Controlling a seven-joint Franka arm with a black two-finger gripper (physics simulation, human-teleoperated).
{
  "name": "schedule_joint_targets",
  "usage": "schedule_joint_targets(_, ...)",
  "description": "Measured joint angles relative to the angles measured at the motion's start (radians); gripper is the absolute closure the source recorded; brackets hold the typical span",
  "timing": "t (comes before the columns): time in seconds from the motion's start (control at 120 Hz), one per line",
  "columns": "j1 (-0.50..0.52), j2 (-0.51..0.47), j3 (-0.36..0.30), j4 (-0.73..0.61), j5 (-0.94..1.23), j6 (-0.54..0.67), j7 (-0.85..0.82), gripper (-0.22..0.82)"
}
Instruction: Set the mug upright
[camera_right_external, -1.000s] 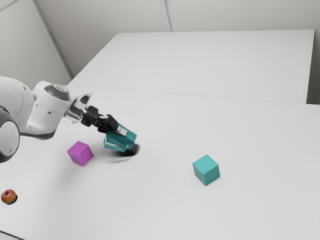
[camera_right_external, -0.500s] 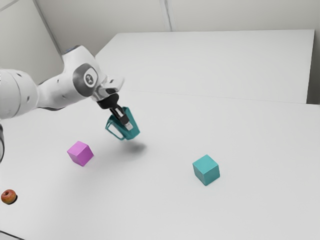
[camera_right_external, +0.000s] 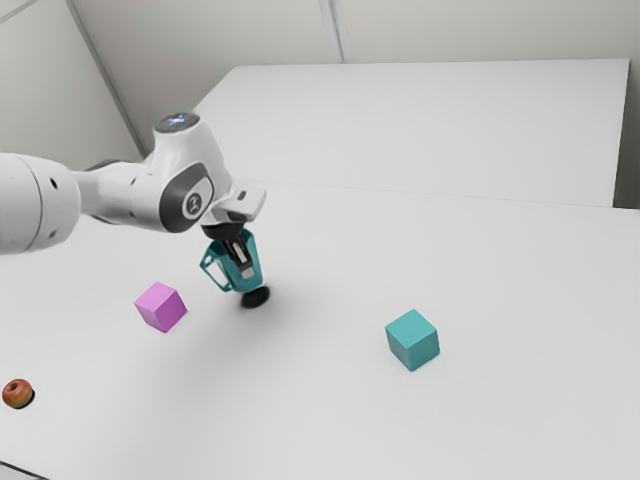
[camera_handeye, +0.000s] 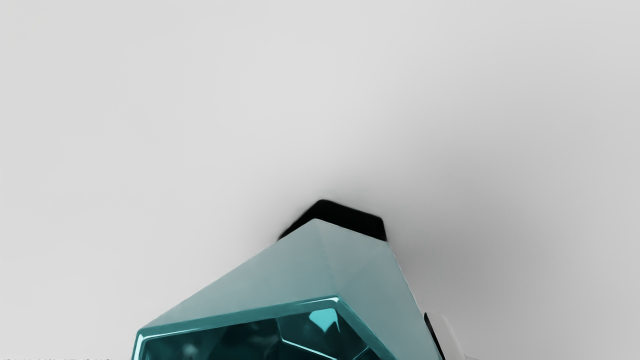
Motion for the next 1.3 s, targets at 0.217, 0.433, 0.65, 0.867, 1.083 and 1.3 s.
schedule_joint_targets(0.217, -0.006, 0.012, 0.0, -0.018, 0.016, 0.057, -0.054, 0.78)
schedule_joint_targets(0.433, -0.004, 0.018, 0.0, -0.05, 0.019, 0.094, -0.095, 0.78)
schedule_joint_targets(0.65, -0.004, 0.036, 0.0, -0.06, 0.016, 0.12, -0.124, 0.78)
schedule_joint_targets(0.867, -0.004, 0.042, 0.0, -0.062, 0.014, 0.134, -0.143, 0.75)
schedule_joint_targets(1.083, -0.003, 0.043, 0.0, -0.064, 0.005, 0.135, -0.144, 0.59)
schedule_joint_targets(1.3, -0.003, 0.042, 0.0, -0.064, 0.004, 0.136, -0.145, 0.45)
